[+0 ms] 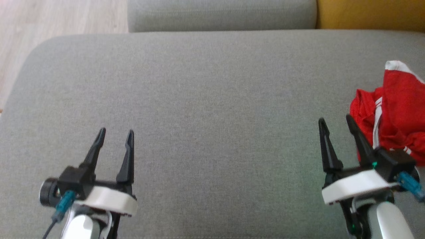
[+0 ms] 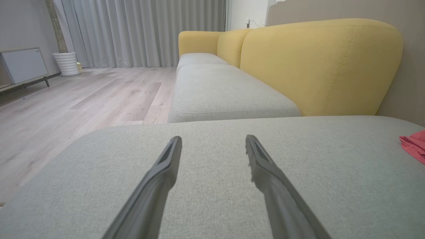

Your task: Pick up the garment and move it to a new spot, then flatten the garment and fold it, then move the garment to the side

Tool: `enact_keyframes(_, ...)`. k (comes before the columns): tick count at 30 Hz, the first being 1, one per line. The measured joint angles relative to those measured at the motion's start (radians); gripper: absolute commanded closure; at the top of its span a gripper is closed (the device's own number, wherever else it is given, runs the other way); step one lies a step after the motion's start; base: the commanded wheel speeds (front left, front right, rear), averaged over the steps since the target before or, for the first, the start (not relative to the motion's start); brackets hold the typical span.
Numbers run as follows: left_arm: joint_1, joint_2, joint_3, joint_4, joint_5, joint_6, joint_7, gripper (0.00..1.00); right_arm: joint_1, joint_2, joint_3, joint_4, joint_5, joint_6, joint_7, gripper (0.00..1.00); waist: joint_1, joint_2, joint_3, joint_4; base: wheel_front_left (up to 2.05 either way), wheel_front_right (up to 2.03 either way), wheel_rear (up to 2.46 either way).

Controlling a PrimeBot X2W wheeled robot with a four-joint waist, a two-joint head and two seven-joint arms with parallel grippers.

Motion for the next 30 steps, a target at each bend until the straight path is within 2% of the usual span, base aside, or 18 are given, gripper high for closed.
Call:
enact_keyframes(13, 0.101, 0.018, -0.005, -0.002, 0.000, 0.016, 0.010, 0.00, 0.097, 0.004, -0.011, -0.042, -0.011, 0.000, 0.033, 0.00, 0.0000, 0.0000, -0.084, 0.000, 0.00, 0.00, 0.00)
enact_keyframes(30, 0.112, 0.035, -0.019, -0.009, -0.001, 0.025, 0.019, 0.00, 0.117, 0.005, -0.035, -0.072, -0.006, 0.000, 0.044, 0.00, 0.0000, 0.0000, -0.091, -0.019, 0.00, 0.00, 0.00)
